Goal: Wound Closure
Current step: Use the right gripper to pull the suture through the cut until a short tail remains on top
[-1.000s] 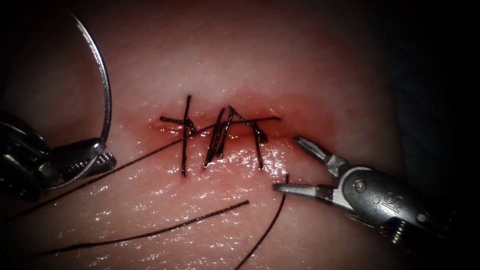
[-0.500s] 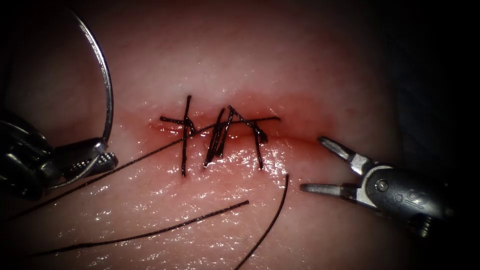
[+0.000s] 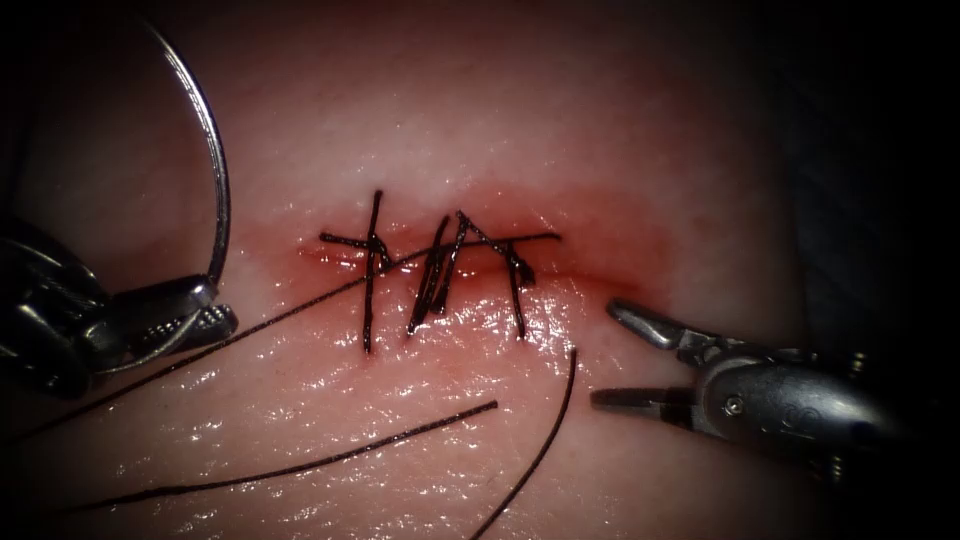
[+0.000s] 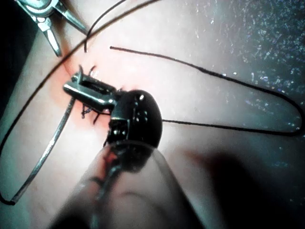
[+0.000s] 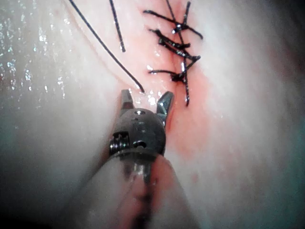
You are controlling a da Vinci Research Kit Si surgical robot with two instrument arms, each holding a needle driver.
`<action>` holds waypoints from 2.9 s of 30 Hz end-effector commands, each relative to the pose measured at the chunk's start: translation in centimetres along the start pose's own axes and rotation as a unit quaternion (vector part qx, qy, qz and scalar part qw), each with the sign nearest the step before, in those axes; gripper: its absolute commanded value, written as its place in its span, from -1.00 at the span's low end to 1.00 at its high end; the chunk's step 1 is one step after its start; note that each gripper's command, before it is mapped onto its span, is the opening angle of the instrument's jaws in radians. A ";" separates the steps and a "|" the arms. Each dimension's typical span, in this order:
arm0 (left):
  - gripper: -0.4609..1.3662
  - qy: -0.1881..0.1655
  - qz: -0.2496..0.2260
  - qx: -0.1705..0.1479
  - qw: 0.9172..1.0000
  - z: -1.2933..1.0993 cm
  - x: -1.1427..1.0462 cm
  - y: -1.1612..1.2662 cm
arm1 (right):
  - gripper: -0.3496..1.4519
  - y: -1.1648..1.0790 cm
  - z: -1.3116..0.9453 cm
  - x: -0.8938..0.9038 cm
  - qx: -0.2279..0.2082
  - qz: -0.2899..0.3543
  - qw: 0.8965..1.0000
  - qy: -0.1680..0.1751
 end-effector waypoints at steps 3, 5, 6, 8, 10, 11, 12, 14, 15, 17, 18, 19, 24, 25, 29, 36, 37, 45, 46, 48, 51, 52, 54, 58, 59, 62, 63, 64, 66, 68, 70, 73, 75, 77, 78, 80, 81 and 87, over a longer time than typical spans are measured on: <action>-0.88 0.000 0.000 -0.002 1.000 0.00 0.00 0.00 | 0.24 -0.03 0.04 -0.01 0.005 -0.001 1.000 0.000; -0.88 0.000 -0.003 -0.002 1.000 0.00 0.00 0.00 | 0.21 -0.05 0.07 0.00 0.008 -0.001 1.000 0.000; -0.88 0.000 -0.003 -0.002 1.000 0.00 0.00 0.00 | 0.22 -0.05 0.09 0.01 0.008 -0.001 1.000 0.000; -0.88 0.000 -0.003 -0.002 1.000 0.00 0.00 0.00 | 0.24 -0.07 0.13 0.04 0.009 -0.001 1.000 0.003; -0.88 0.000 -0.003 -0.002 1.000 0.00 0.00 0.00 | 0.25 -0.08 0.18 0.07 0.012 -0.003 1.000 0.008; -0.88 0.000 -0.003 -0.002 1.000 0.00 0.00 0.00 | 0.25 -0.08 0.19 0.08 0.013 -0.004 1.000 0.009; -0.88 0.000 -0.006 -0.002 1.000 -0.01 0.00 0.00 | 0.23 -0.09 0.21 0.09 0.014 -0.004 1.000 0.010; -0.88 0.000 -0.006 -0.002 1.000 -0.01 0.00 0.00 | 0.21 -0.08 0.23 0.10 0.015 -0.004 1.000 0.012; -0.88 0.000 -0.006 -0.002 1.000 -0.01 0.00 0.00 | 0.03 -0.09 0.24 0.10 0.015 -0.004 1.000 0.012; -0.88 0.000 -0.006 -0.002 1.000 -0.01 0.00 0.00 | -0.58 -0.10 0.24 0.09 0.015 -0.005 1.000 0.012; -0.88 0.000 -0.006 -0.002 1.000 -0.01 0.00 0.00 | -0.67 -0.10 0.24 0.09 0.015 -0.005 1.000 0.012; -0.88 0.000 -0.006 -0.002 1.000 -0.01 0.00 -0.01 | -1.00 -0.10 0.23 0.09 0.015 -0.005 1.000 0.013; -0.88 0.000 -0.006 -0.002 1.000 -0.02 0.00 -0.01 | -1.00 -0.09 0.17 0.07 0.018 0.006 1.000 0.015; -0.88 0.000 -0.006 -0.002 1.000 -0.02 0.00 -0.01 | -1.00 -0.10 0.16 0.07 0.018 0.006 1.000 0.015; -0.88 0.000 -0.006 -0.002 1.000 -0.01 0.00 -0.01 | -1.00 -0.14 0.12 0.12 0.023 0.005 1.000 0.019; -0.88 -0.001 -0.008 -0.002 1.000 0.00 0.00 0.01 | -1.00 -0.32 0.09 0.33 0.063 -0.003 0.998 0.025; -0.88 -0.001 -0.008 -0.002 1.000 -0.01 0.00 0.01 | -1.00 -0.34 0.08 0.36 0.066 -0.004 0.997 0.027; -0.88 -0.001 -0.008 -0.002 1.000 0.00 0.00 0.01 | -1.00 -0.63 0.01 0.77 0.097 -0.012 0.995 0.034; -0.88 -0.001 -0.008 -0.002 1.000 0.00 0.00 0.01 | -1.00 -0.67 0.01 0.83 0.099 -0.014 0.994 0.037; -0.88 -0.001 -0.008 -0.001 1.000 0.00 0.00 0.02 | -1.00 -0.73 0.00 0.91 0.103 -0.015 0.994 0.039; -0.88 -0.001 -0.011 -0.001 1.000 0.00 0.00 0.03 | -1.00 -0.84 0.01 1.09 0.111 -0.018 0.993 0.043; -0.88 -0.001 -0.010 -0.001 1.000 0.01 0.00 0.03 | -1.00 -0.86 0.02 1.14 0.113 -0.019 0.992 0.046; -0.88 -0.001 -0.010 -0.001 1.000 0.01 0.00 0.03 | -1.00 -0.91 0.05 1.23 0.116 -0.019 0.992 0.051; -0.88 -0.001 -0.010 -0.001 1.000 0.01 0.00 0.03 | -1.00 -1.01 0.13 1.42 0.128 -0.023 0.990 0.058; -0.88 -0.001 -0.010 -0.001 1.000 0.01 0.00 0.03 | -1.00 -1.02 0.14 1.46 0.130 -0.024 0.989 0.059; -0.88 -0.001 -0.010 -0.001 1.000 0.00 0.00 0.03 | -1.00 -1.10 0.20 1.62 0.141 -0.027 0.987 0.066; -0.88 -0.001 -0.010 -0.001 1.000 0.00 0.00 0.03 | -1.00 -1.12 0.22 1.66 0.144 -0.029 0.987 0.068; -0.88 -0.001 -0.011 -0.001 1.000 0.00 0.00 0.03 | -1.00 -1.15 0.24 1.72 0.147 -0.031 0.986 0.070; -0.88 -0.001 -0.010 -0.001 1.000 0.00 0.00 0.03 | -1.00 -1.20 0.27 1.80 0.154 -0.034 0.985 0.073; -0.88 -0.001 -0.010 -0.001 1.000 0.00 0.00 0.03 | -1.00 -1.26 0.29 1.86 0.160 -0.037 0.984 0.074; -0.88 -0.001 -0.010 -0.001 1.000 0.00 0.00 0.03 | -1.00 -1.30 0.31 1.92 0.163 -0.039 0.983 0.074; -0.88 -0.001 -0.011 -0.001 1.000 0.01 0.00 0.03 | -1.00 -1.34 0.31 1.95 0.167 -0.040 0.982 0.077; -0.88 -0.001 -0.011 -0.001 1.000 0.01 0.00 0.03 | -1.00 -1.33 0.30 1.96 0.167 -0.040 0.982 0.077; -0.88 -0.001 -0.010 -0.001 1.000 0.01 0.00 0.03 | -1.00 -1.28 0.29 1.95 0.169 -0.033 0.982 0.077; -0.88 -0.001 -0.010 -0.001 1.000 0.01 0.00 0.03 | -0.60 -1.25 0.27 1.93 0.165 -0.026 0.983 0.082; -0.88 -0.001 -0.010 -0.001 1.000 0.01 0.00 0.03 | -0.15 -1.21 0.24 1.90 0.161 -0.019 0.983 0.086; -0.88 -0.001 -0.010 -0.001 1.000 0.01 0.00 0.03 | -0.10 -1.20 0.23 1.89 0.161 -0.015 0.983 0.087; -0.88 -0.001 -0.010 -0.001 1.000 0.01 0.00 0.03 | 0.58 -1.03 0.06 1.78 0.118 -0.005 0.990 0.078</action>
